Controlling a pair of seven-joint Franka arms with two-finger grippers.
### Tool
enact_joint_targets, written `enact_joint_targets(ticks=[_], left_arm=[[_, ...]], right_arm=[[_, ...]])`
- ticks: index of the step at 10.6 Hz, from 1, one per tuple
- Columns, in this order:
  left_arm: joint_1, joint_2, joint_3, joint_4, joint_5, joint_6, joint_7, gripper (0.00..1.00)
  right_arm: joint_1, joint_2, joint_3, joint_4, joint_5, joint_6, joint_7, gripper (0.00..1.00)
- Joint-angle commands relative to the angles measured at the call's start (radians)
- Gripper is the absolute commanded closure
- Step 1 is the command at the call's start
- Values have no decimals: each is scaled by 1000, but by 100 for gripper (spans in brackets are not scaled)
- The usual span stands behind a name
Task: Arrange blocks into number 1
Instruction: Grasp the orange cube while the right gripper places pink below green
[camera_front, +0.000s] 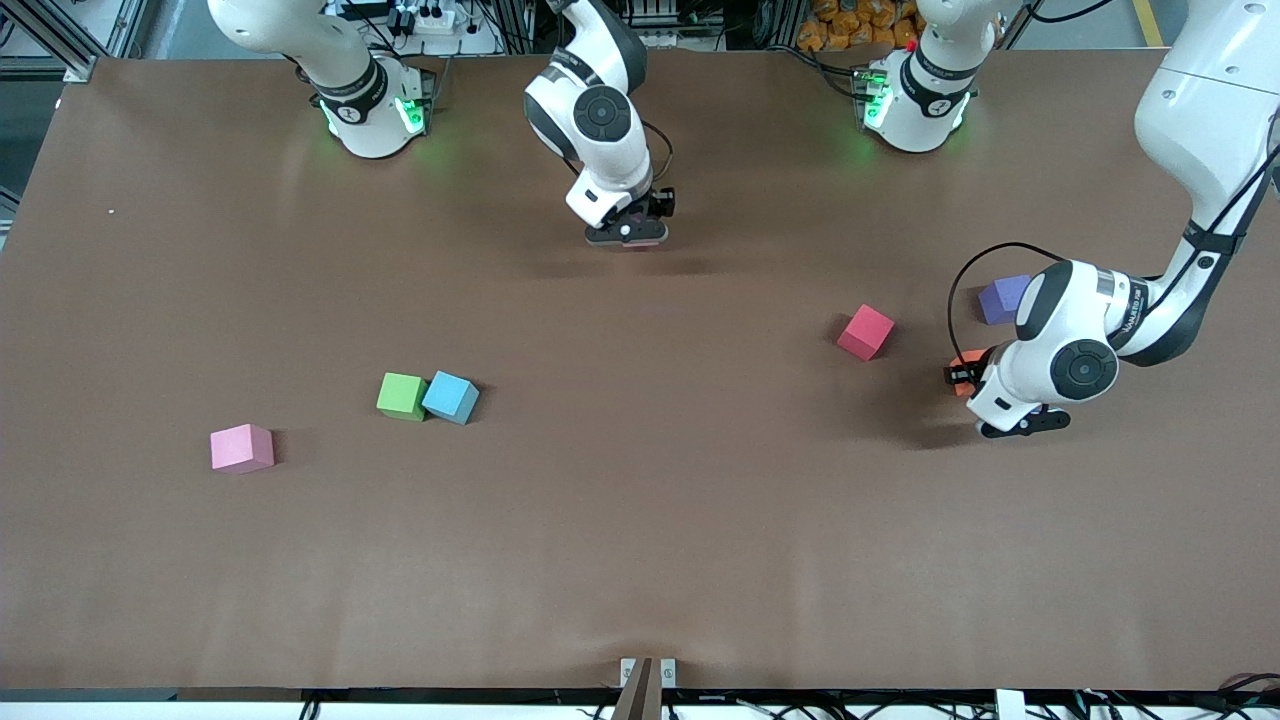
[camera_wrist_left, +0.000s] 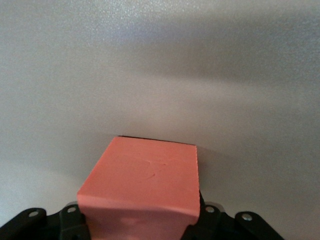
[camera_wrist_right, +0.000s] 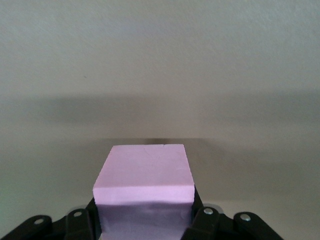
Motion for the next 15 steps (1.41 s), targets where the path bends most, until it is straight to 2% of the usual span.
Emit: enact_joint_targets(ticks=[1,5,10,15], left_arm=[[4,-3,-2,11,23,-5,10,100],[2,-33,-7,60,9,-6,4,100],[2,-92,-76,60,-37,-8,-30,100],[-10,-98,-224,59,-75,-20,-226,100]], right_arm=[[3,-40,-1,-42,13,-21,36,37],[25,-31,1,-42,13,-34,96,37],[32,-24,10,-42,10,-39,96,37],[40,-16,21,-42,-10,-39,94,37]])
